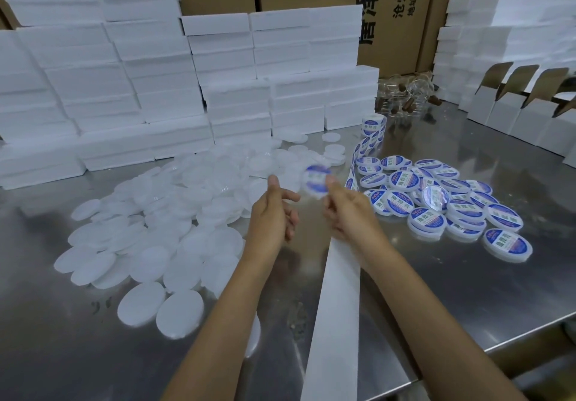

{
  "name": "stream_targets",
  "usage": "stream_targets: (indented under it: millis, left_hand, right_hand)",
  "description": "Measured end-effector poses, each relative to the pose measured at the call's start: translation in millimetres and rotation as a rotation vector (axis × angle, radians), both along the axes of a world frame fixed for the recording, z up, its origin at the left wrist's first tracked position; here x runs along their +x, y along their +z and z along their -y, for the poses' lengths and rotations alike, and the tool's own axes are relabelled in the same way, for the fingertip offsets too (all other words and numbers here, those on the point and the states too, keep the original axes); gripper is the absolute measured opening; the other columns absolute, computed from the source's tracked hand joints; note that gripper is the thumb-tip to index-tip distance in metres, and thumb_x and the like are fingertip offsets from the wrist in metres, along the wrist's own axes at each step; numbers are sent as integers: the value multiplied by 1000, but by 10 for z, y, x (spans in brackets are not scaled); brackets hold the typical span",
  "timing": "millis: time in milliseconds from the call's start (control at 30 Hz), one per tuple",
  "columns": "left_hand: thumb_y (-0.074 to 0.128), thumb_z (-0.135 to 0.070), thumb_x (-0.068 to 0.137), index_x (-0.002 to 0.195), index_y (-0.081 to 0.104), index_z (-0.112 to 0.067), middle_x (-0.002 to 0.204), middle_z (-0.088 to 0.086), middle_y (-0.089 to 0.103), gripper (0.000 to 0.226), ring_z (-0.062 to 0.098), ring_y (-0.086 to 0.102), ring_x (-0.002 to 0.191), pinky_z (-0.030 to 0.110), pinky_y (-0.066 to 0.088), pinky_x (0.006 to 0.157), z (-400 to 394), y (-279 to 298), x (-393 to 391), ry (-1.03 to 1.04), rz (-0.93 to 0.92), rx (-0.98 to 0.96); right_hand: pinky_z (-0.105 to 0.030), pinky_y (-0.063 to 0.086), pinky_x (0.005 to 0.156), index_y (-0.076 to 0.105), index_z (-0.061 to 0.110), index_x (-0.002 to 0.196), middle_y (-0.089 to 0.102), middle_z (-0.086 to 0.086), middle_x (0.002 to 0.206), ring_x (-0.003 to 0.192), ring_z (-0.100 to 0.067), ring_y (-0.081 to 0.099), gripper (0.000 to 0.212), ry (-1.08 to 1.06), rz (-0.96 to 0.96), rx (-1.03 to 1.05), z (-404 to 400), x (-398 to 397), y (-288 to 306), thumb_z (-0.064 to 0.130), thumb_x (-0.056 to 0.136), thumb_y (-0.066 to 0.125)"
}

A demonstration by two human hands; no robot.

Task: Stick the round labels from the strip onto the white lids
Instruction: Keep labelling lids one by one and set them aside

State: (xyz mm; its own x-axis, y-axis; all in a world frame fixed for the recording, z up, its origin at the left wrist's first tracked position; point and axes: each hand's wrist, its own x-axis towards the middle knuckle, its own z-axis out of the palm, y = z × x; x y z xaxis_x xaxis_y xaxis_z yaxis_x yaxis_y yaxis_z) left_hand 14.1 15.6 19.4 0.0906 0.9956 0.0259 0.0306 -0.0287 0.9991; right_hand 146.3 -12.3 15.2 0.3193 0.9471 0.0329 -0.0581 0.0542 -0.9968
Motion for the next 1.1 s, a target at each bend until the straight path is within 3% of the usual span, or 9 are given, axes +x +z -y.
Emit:
stream_targets:
  millis: [100,200,333,467,633,767,867,1000,1100]
  left_hand:
    - [34,-44,109,97,62,-16,62,3,57,42,14,44,42,26,39,44,-8,-16,-10,-21,16,-38]
    - [36,-36,109,97,62,-16,65,6,58,34,12,44,41,25,40,40,-14,-29,-9,-1,17,-22]
    - [36,-34,109,97,61,-18,65,5,60,33,12,46,41,25,42,40,-37,-37,-16,16,-11,-16]
    - [37,-31,108,97,61,-18,64,4,61,29,11,47,42,25,42,39,-57,-54,-21,33,-31,-17]
    - [37,-26,108,97,60,-18,63,4,61,27,11,47,42,26,43,40,-70,-67,-26,40,-42,-20]
    - [40,-16,103,95,61,-16,56,-1,60,23,12,46,42,25,41,39,-66,-65,-61,21,-31,-50]
    - [41,-15,102,96,61,-16,57,0,60,21,13,46,41,24,40,38,-66,-71,-71,21,-40,-82]
    - [40,-14,102,96,62,-16,64,4,61,22,15,47,45,24,41,38,-102,-65,-112,79,9,-84]
    - [39,-13,102,96,61,-18,64,5,61,23,13,48,42,22,41,36,-138,-53,-165,139,49,-72]
  right_hand:
    - [-20,21,34,52,16,73,38,6,48,36,-8,26,42,-230,-387,29,-69,266,50,43,104,45]
    - [-19,24,35,55,14,78,38,5,50,38,-7,27,42,-359,-549,41,-138,577,16,41,106,41]
    - [-17,29,37,55,11,86,39,4,51,39,-8,29,41,-340,-745,74,-230,905,-49,39,108,35]
    - [-18,35,40,56,10,95,41,0,64,50,-10,32,35,-264,-830,101,-300,1073,-84,38,107,40]
    - [-18,35,43,58,11,101,44,0,65,52,-9,34,25,-212,-758,98,-289,1053,-101,33,104,48]
    - [-19,32,43,62,12,99,46,2,59,46,-8,37,20,-175,-548,71,-248,930,-47,31,100,55]
    - [-24,44,49,69,12,97,55,2,59,48,-9,47,14,-260,-170,39,-256,760,-42,22,96,60]
    - [-12,45,71,69,20,96,67,9,88,78,-3,57,8,-224,571,227,-328,442,-123,15,92,63]
    - [-19,42,89,70,18,112,69,7,108,101,-10,57,23,-126,827,230,-551,291,-99,14,91,62]
